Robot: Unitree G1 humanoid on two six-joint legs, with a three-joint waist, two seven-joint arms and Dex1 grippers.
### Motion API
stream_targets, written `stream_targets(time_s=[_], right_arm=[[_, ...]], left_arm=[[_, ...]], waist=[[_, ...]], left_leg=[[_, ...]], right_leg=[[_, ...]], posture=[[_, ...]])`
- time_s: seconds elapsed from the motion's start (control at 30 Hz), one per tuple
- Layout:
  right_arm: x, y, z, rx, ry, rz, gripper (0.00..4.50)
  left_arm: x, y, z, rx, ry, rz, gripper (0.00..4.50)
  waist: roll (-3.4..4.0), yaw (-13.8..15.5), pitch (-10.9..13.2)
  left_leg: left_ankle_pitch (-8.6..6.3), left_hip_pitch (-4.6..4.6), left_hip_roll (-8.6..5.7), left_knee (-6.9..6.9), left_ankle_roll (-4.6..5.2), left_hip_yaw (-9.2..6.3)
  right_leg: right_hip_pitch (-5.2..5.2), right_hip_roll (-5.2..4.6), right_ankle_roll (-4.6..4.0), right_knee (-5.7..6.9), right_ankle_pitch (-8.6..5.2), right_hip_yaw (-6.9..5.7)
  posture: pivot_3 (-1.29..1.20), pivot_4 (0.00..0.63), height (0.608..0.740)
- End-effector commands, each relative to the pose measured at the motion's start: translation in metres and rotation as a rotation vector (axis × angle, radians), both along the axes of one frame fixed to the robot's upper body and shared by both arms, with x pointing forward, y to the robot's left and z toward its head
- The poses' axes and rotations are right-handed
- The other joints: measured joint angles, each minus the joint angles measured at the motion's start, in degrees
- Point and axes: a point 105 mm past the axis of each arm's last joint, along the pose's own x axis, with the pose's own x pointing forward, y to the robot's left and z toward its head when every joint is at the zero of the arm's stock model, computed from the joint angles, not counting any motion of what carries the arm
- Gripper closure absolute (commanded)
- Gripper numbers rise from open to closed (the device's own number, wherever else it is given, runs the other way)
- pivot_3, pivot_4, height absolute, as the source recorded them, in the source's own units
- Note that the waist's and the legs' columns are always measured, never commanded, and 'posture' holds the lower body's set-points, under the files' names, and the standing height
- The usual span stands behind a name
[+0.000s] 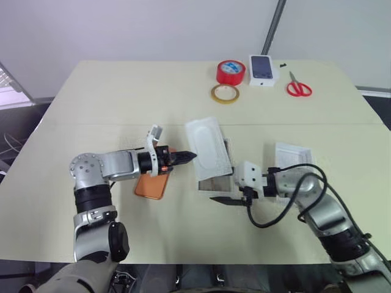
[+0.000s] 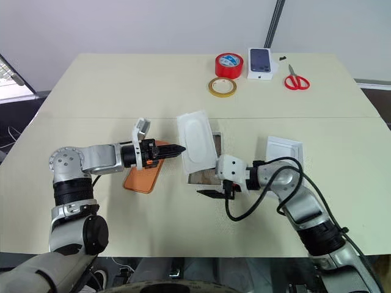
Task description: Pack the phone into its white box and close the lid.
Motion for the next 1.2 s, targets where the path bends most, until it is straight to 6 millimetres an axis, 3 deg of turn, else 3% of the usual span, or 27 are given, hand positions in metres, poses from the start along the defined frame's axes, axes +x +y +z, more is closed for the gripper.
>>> stream_targets(time_s=[0.03, 0.13, 0.23, 0.5, 0.6, 0.83, 0.93, 1.03, 1.2], right_arm=[[-0.008, -0.037, 0.022, -0.011, -0.031, -0.059, 0.05], [-0.007, -0.071, 0.022, -0.082, -0.022, -0.137, 0.05], [0.001, -0.090, 0.023, -0.107, -0.059, -0.203, 0.05], [0.016, -0.084, 0.024, -0.060, -0.127, -0.235, 0.05], [0.018, -0.083, 0.025, -0.062, -0.146, -0.236, 0.00], [0.024, -0.078, 0.033, -0.011, -0.156, -0.227, 0.00], [0.032, -0.065, 0.051, 0.094, -0.173, -0.240, 0.00], [0.038, -0.043, 0.070, 0.242, -0.155, -0.227, 0.83], [0.044, -0.002, 0.055, 0.215, -0.198, -0.188, 3.38]], left_arm=[[-0.005, 0.001, 0.004, -0.005, -0.032, -0.024, 4.50], [-0.008, 0.000, -0.001, 0.011, -0.027, -0.042, 4.50], [-0.008, -0.002, -0.006, 0.028, -0.018, -0.038, 4.50], [-0.003, -0.013, -0.010, 0.056, -0.022, -0.064, 4.50], [-0.001, -0.014, -0.007, 0.043, -0.029, -0.078, 3.61], [0.009, -0.013, 0.009, 0.017, -0.101, -0.049, 0.06], [0.016, -0.005, 0.019, 0.045, -0.190, 0.001, 0.06], [0.017, 0.011, 0.017, 0.175, -0.340, 0.043, 0.00], [0.021, 0.050, 0.022, 0.269, -0.649, 0.140, 0.00]], waist=[[0.00, 0.10, 0.01], [-0.05, 0.08, 0.03], [-0.06, -0.10, 0.04], [-0.06, 0.05, 0.04], [-0.07, 0.15, 0.05], [-0.07, -0.11, 0.05], [-0.07, -0.28, 0.05], [-0.10, -1.09, 0.09], [-0.06, -1.43, 0.07]], left_leg=[[0.00, 0.00, 0.00, -0.01, 0.00, 0.00], [-0.01, -0.01, -0.01, -0.01, 0.01, -0.01], [0.00, 0.04, 0.00, -0.03, 0.01, -0.01], [0.01, 0.03, 0.00, -0.04, -0.01, 0.00], [0.01, 0.00, -0.01, -0.03, 0.00, 0.00], [0.01, 0.00, 0.00, -0.03, -0.01, 0.00], [0.04, 0.02, 0.01, -0.04, -0.05, -0.01], [0.06, 0.00, 0.02, -0.08, -0.10, -0.01], [0.07, 0.04, 0.03, -0.20, -0.11, -0.01]], right_leg=[[0.00, 0.00, 0.00, 0.00, 0.00, 0.00], [0.05, -0.01, 0.00, -0.07, 0.00, 0.01], [0.07, 0.00, -0.01, -0.07, 0.00, 0.01], [0.05, 0.01, -0.01, -0.04, 0.00, 0.01], [0.05, 0.00, -0.01, -0.06, 0.00, 0.01], [0.04, 0.01, -0.01, -0.07, 0.00, 0.01], [0.03, 0.02, -0.01, -0.05, 0.00, 0.01], [-0.02, 0.03, -0.01, -0.02, 0.00, 0.01], [-0.03, 0.01, -0.03, -0.06, -0.01, 0.02]], posture=[[0.00, 0.150, 0.740], [0.00, 0.150, 0.740], [0.00, 0.150, 0.740], [0.00, 0.150, 0.740], [0.00, 0.150, 0.740], [0.00, 0.150, 0.740], [0.00, 0.150, 0.740], [0.00, 0.150, 0.740], [0.00, 0.150, 0.740]])
